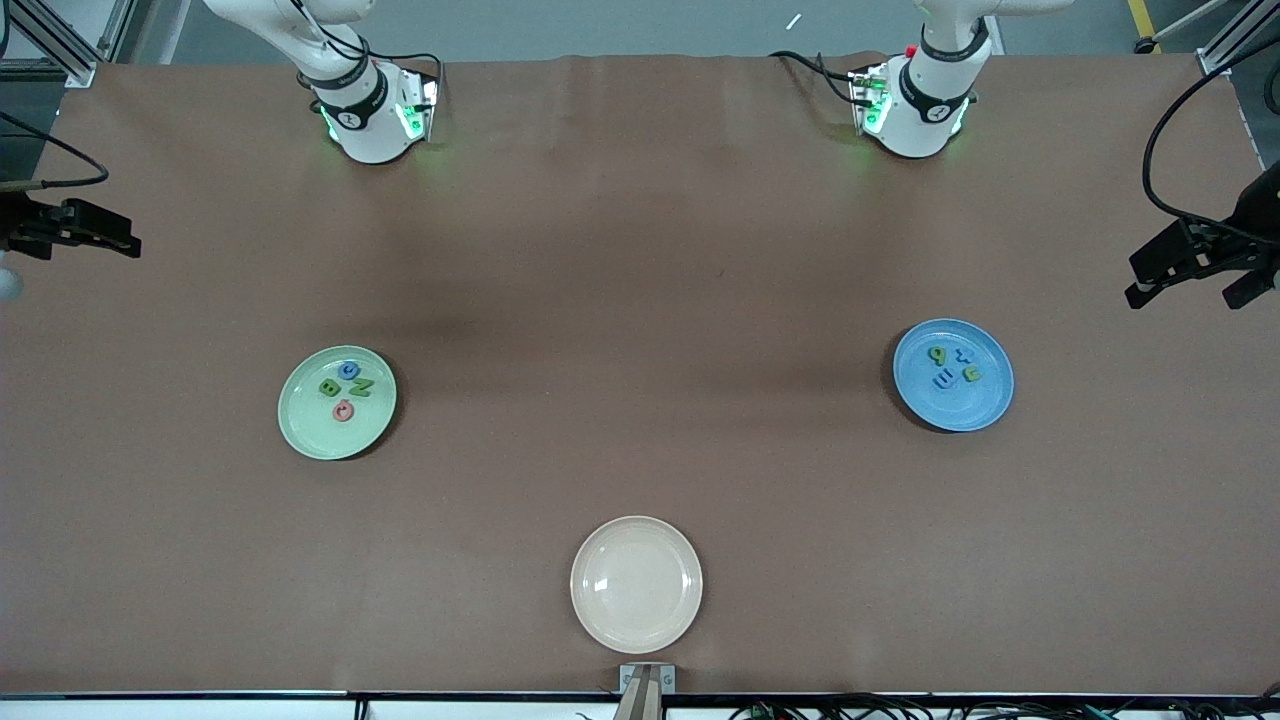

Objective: Sort upper and lower case letters into plates

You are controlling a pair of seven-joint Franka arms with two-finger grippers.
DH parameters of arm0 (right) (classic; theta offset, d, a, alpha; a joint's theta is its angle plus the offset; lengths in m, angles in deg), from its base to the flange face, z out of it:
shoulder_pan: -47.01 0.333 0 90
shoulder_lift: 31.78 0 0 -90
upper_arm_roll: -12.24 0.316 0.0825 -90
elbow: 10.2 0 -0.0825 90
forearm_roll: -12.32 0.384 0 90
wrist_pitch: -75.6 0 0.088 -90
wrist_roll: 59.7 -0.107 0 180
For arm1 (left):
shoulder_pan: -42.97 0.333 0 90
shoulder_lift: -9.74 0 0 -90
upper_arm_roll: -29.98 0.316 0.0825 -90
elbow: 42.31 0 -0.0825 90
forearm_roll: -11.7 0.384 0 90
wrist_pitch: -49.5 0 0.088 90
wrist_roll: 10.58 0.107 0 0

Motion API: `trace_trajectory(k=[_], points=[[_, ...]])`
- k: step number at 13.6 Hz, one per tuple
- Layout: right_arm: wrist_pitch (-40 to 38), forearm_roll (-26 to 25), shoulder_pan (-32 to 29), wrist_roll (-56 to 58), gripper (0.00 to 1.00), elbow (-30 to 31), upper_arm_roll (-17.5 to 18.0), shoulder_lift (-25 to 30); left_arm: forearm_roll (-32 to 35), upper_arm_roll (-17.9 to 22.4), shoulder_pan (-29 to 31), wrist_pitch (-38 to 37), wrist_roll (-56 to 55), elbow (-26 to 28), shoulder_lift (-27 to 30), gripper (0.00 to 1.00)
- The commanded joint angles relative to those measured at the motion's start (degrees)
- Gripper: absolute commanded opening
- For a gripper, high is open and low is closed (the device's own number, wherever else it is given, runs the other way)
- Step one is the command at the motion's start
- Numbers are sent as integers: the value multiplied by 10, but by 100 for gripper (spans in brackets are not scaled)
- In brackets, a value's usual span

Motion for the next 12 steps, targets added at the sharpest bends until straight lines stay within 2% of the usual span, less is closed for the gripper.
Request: trace_trajectory(k=[1,12], points=[[3,10,-12,2,100,-10,9,11,-5,0,2,-11,9,-2,7,100],[5,10,-18,-5,100,-51,5,5,-6,-1,1,-11,9,-1,7,100]])
